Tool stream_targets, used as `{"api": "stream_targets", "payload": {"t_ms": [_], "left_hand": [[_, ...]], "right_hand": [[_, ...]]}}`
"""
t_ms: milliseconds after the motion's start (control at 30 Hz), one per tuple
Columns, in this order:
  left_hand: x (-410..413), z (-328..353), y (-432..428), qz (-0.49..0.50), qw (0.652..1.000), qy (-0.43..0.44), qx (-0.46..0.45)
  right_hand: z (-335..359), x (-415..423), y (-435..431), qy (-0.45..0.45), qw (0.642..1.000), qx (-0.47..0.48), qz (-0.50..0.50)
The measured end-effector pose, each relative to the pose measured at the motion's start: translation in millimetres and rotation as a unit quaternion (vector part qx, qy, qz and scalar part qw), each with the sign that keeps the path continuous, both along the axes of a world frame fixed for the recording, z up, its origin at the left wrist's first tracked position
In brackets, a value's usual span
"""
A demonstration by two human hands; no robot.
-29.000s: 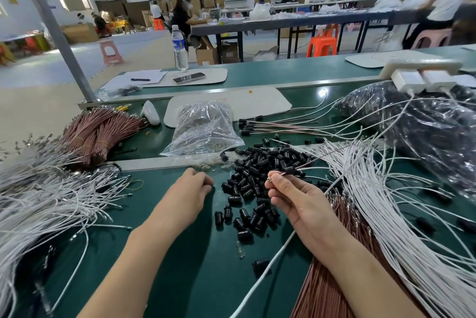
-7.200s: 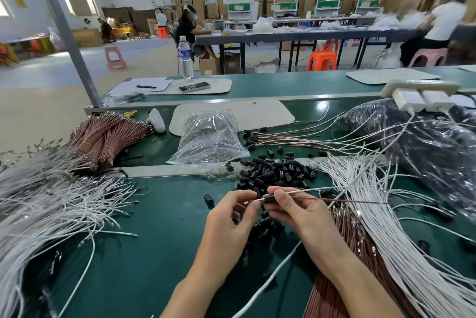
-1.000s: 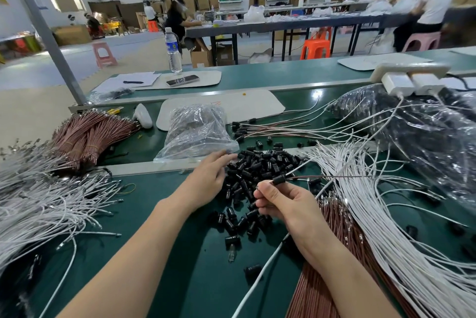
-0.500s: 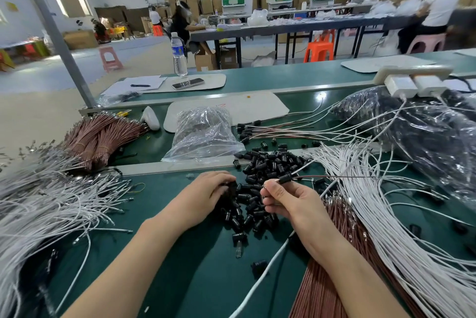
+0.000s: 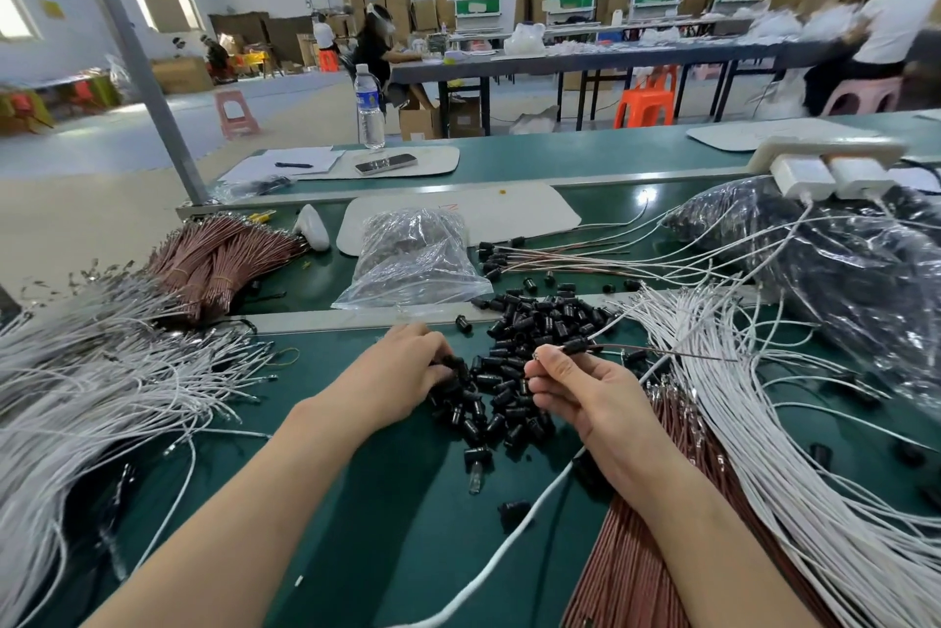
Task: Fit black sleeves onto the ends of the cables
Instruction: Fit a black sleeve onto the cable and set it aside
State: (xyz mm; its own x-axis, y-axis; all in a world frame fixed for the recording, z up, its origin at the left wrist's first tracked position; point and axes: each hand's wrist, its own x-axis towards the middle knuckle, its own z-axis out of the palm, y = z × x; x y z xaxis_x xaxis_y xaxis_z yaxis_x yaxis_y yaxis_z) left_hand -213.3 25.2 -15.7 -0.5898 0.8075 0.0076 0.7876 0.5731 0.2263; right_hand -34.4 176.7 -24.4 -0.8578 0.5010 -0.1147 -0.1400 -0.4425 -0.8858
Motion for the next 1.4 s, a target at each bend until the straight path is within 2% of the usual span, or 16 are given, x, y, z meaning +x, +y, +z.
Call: {"api": "stream_targets", "payload": {"t_ms": [233,467,533,633,700,900,1133,1233,1400], "left_hand": [[-2,-11,-13,0.036,0.992,-0.057,0.110],[2,-23,-25,0.041,0.980,-0.047,0.190],[13,-20,-25,0.062,0.962,-0.072,0.255],[41,-12,-13,0.081,0.903,-0.140,0.397],[62,-9,0,0.062,0.876,-0.168,0.449],[94,-16,18,0.028,0.816,-0.277,0.506],[91,-24,18,0.073,0.743,-0.368,0.554],[95,-26,23,0.063,0.730,-0.411,0.542],[96,-25,23,0.059,0.739,-0.413,0.529]], "right_hand": [[-3,-1,1,0.004,1.000,-0.007,0.007],[-4,-3,3,0.010,1.000,-0.021,0.013],[-5,-3,3,0.010,1.000,-0.022,0.013],[-5,-4,3,0.010,1.000,-0.013,0.009],[-5,-5,3,0.008,1.000,-0.008,0.005],[-7,-7,2,0.001,1.000,0.014,0.002],[-6,-7,-1,-0.008,1.000,0.028,0.003],[-5,-8,-1,-0.011,0.999,0.030,0.006],[-6,-7,1,-0.005,1.000,0.025,0.006]]}}
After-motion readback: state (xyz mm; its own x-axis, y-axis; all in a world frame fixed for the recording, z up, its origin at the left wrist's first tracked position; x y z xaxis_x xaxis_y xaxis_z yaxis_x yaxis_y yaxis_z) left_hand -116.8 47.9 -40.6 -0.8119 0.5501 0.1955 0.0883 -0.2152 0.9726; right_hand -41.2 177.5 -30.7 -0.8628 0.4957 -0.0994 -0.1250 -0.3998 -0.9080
